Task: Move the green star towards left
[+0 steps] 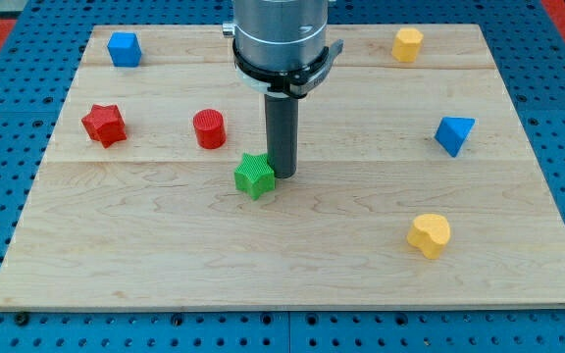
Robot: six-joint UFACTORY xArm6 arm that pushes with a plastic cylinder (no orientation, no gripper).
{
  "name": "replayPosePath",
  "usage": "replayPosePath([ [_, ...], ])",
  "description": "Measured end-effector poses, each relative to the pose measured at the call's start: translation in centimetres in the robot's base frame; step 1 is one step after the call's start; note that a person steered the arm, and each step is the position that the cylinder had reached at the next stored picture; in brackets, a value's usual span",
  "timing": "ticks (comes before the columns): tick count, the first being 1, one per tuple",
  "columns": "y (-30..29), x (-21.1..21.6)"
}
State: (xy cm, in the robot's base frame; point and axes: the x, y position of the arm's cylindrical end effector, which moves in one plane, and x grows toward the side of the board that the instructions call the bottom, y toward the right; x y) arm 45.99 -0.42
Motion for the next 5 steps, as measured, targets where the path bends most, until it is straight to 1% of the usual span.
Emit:
replayPosePath([
  [1, 0.0, -0.1],
  [2, -0.2, -1.4],
  [3, -2.8, 2.1],
  [4, -10.4, 2.5],
  [5, -18.8, 6.0],
])
